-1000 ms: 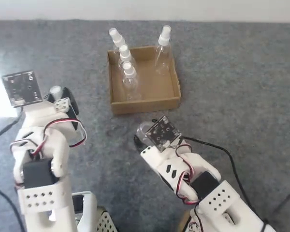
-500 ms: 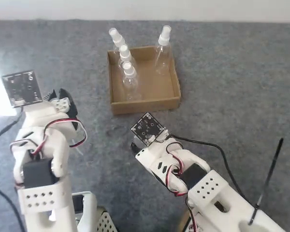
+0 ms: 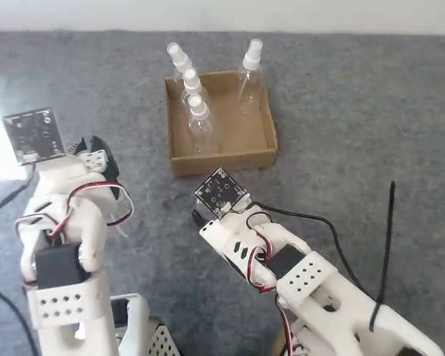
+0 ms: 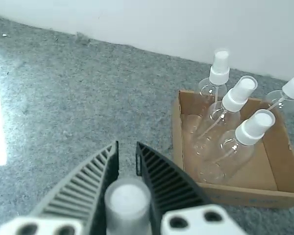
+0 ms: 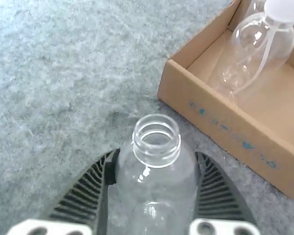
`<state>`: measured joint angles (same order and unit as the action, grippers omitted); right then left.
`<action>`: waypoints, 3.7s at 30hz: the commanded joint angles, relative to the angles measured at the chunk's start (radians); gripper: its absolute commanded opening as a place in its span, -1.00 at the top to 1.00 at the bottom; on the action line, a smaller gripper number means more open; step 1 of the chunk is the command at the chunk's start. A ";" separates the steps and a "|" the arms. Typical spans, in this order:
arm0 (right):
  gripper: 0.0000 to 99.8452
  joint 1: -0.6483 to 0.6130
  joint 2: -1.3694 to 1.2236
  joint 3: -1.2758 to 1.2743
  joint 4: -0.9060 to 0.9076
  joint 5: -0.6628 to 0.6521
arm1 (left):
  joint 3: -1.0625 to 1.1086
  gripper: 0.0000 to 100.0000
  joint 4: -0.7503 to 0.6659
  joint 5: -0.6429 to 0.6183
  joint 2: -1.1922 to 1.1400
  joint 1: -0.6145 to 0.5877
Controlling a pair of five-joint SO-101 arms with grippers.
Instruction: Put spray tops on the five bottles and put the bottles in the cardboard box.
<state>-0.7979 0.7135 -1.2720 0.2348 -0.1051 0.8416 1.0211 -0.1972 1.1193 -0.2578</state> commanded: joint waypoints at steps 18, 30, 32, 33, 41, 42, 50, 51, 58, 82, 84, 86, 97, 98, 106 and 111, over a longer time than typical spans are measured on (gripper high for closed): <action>0.79 0.024 0.085 0.084 0.093 -0.018 | -0.074 0.97 -0.031 -0.023 0.023 0.000; 0.79 0.056 0.202 0.083 0.208 -0.011 | -0.231 0.97 -0.035 -0.100 0.023 0.061; 0.79 0.056 0.202 0.083 0.208 -0.009 | -0.254 0.97 -0.035 -0.115 0.023 0.094; 0.79 0.056 0.200 0.083 0.208 -0.009 | -0.262 0.97 -0.044 -0.123 0.023 0.103; 0.79 0.051 0.197 0.083 0.206 -0.009 | -0.182 0.97 -0.186 -0.127 0.021 0.114; 0.79 0.051 0.197 0.083 0.206 -0.009 | -0.163 0.97 -0.212 -0.127 0.021 0.114; 0.79 0.013 0.196 0.083 0.200 -0.015 | -0.117 0.97 -0.301 -0.127 0.025 0.132; 0.79 0.010 0.196 0.083 0.202 -0.014 | -0.117 0.97 -0.302 -0.127 0.025 0.141; 0.79 0.002 0.199 0.083 0.199 -0.014 | -0.137 0.97 -0.302 -0.127 0.025 0.201; 0.79 -0.036 0.200 0.063 0.140 -0.008 | -0.159 0.97 -0.272 -0.250 0.025 0.293; 0.79 -0.036 0.205 0.032 0.090 -0.011 | -0.159 0.97 -0.259 -0.250 0.025 0.318; 0.79 -0.036 0.205 0.003 0.039 -0.015 | -0.159 0.97 -0.253 -0.250 0.025 0.331; 0.79 -0.036 0.196 -0.014 0.007 -0.017 | -0.176 0.97 -0.253 -0.250 0.025 0.333; 0.79 -0.036 0.196 -0.014 0.007 -0.017 | -0.183 0.97 -0.252 -0.250 0.025 0.333; 0.79 -0.036 0.194 -0.014 0.005 -0.017 | -0.231 0.97 -0.206 -0.250 0.025 0.385; 0.79 -0.036 0.194 -0.014 0.007 -0.017 | -0.199 0.97 -0.210 -0.226 0.023 0.427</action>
<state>-0.8270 0.8777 -1.3011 0.2685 -0.1082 0.6636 0.8124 -0.4381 1.1193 0.1504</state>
